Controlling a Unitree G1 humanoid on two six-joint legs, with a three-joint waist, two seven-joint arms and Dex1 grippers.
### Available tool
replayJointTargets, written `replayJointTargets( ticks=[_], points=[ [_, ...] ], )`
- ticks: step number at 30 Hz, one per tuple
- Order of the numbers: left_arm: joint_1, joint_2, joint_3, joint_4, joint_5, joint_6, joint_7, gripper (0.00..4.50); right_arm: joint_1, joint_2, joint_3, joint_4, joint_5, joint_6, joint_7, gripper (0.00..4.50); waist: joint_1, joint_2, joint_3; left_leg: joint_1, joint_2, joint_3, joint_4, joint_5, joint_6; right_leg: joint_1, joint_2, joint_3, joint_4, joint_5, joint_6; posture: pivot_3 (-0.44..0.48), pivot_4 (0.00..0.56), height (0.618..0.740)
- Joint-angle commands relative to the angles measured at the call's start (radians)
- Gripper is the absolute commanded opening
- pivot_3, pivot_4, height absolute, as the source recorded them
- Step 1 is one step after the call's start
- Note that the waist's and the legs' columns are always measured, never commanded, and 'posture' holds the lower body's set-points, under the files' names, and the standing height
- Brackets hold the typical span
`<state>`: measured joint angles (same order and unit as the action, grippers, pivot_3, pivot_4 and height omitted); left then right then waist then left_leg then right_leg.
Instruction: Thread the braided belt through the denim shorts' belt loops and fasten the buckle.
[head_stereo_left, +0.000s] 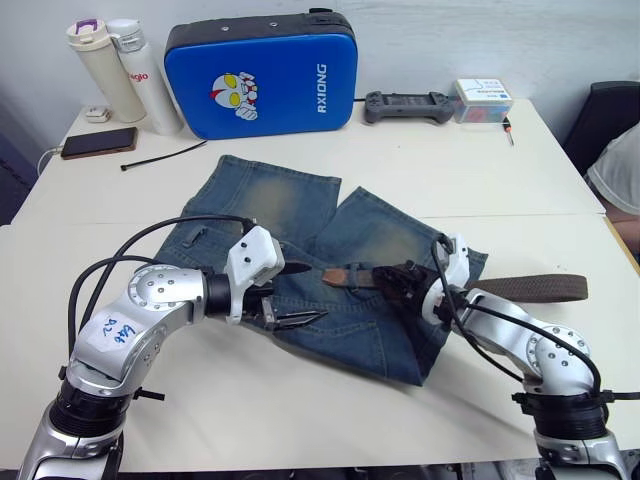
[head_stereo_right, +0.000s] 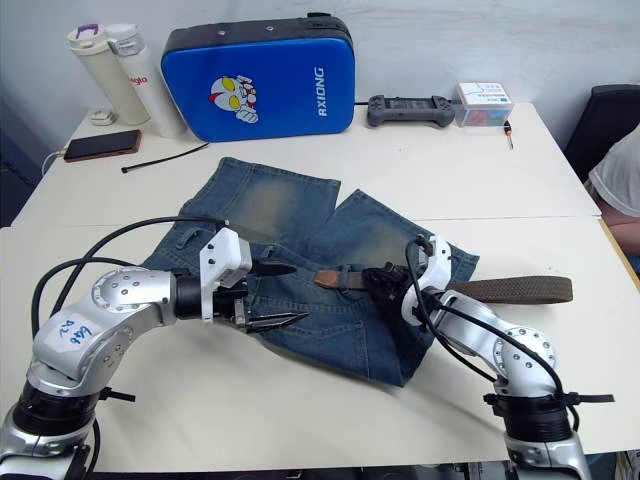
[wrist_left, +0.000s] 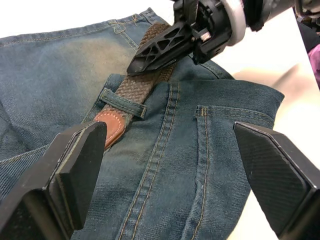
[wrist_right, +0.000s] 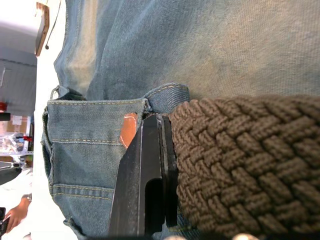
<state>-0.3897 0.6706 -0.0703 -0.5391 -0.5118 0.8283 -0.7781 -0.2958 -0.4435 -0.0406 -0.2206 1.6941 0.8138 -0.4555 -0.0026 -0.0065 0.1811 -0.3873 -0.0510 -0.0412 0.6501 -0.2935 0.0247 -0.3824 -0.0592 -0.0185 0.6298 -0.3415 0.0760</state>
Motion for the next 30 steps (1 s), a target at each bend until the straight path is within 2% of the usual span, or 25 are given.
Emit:
replayJointTargets(
  ticks=[1, 9, 10, 11, 14, 18, 26, 29, 30],
  points=[
    [-0.025, -0.001, -0.008, -0.027, -0.009, -0.010, 0.001, 4.44, -0.030, 0.053, 0.028, 0.002, -0.071, 0.003, 0.064, 0.00, -0.001, 0.000, 0.000, 0.000, 0.000, 0.000, 0.000, 0.000, 0.000, 0.000, 0.000, 0.000, 0.000, 0.000, 0.000, 0.000, 0.150, 0.740],
    [-0.049, -0.004, -0.031, 0.003, 0.000, -0.028, -0.011, 4.44, -0.034, 0.129, 0.043, 0.010, -0.213, 0.028, 0.196, 0.00, 0.000, 0.000, 0.000, -0.004, 0.000, 0.003, 0.000, 0.001, -0.001, -0.008, 0.000, 0.003, 0.009, 0.000, 0.000, 0.000, 0.150, 0.740],
    [-0.052, -0.004, -0.034, 0.007, 0.002, -0.031, -0.014, 4.50, -0.027, 0.134, 0.029, 0.001, -0.201, 0.032, 0.199, 0.89, -0.001, 0.000, 0.000, -0.005, 0.000, 0.004, 0.000, 0.001, -0.001, -0.009, 0.000, 0.004, 0.011, 0.000, 0.000, 0.000, 0.150, 0.740],
    [-0.054, -0.004, -0.036, 0.010, 0.003, -0.034, -0.016, 4.50, -0.022, 0.139, 0.018, -0.004, -0.192, 0.035, 0.200, 1.14, -0.001, 0.000, 0.000, -0.005, 0.000, 0.004, 0.000, 0.001, -0.001, -0.009, 0.000, 0.004, 0.012, 0.000, -0.001, 0.000, 0.150, 0.740],
    [-0.063, -0.006, -0.045, 0.028, 0.007, -0.048, -0.028, 4.50, -0.005, 0.127, -0.032, -0.043, -0.130, 0.041, 0.188, 2.60, 0.000, 0.000, 0.000, -0.005, 0.000, 0.004, 0.000, 0.001, -0.002, -0.010, 0.000, 0.004, 0.013, -0.001, -0.001, 0.000, 0.150, 0.740],
    [-0.083, -0.010, -0.065, 0.066, 0.018, -0.080, -0.051, 4.50, 0.062, 0.054, -0.084, -0.116, -0.039, 0.067, 0.148, 4.46, 0.004, 0.000, 0.000, -0.005, 0.000, 0.004, 0.000, 0.001, -0.001, -0.010, 0.000, 0.005, 0.013, -0.001, -0.001, 0.000, 0.150, 0.740],
    [-0.133, -0.023, -0.094, 0.152, 0.046, -0.137, -0.097, 4.50, 0.190, -0.163, -0.119, -0.278, 0.183, 0.074, 0.098, 4.46, -0.001, 0.000, 0.000, -0.005, 0.000, 0.005, 0.000, 0.001, -0.001, -0.010, 0.000, 0.006, 0.013, -0.001, -0.001, 0.000, 0.150, 0.740],
    [-0.143, -0.023, -0.100, 0.171, 0.054, -0.150, -0.115, 4.50, 0.194, -0.232, -0.104, -0.309, 0.201, 0.084, 0.124, 4.46, -0.001, 0.000, 0.000, -0.004, 0.000, 0.006, 0.000, 0.001, -0.001, -0.010, 0.000, 0.007, 0.013, -0.001, -0.001, 0.000, 0.150, 0.740],
    [-0.147, -0.021, -0.099, 0.175, 0.055, -0.151, -0.120, 4.50, 0.182, -0.277, -0.099, -0.346, 0.153, 0.116, 0.181, 4.46, 0.001, 0.000, 0.000, -0.004, 0.000, 0.006, 0.000, 0.001, -0.001, -0.010, 0.000, 0.007, 0.014, -0.001, -0.001, 0.000, 0.150, 0.740]
  ],
)
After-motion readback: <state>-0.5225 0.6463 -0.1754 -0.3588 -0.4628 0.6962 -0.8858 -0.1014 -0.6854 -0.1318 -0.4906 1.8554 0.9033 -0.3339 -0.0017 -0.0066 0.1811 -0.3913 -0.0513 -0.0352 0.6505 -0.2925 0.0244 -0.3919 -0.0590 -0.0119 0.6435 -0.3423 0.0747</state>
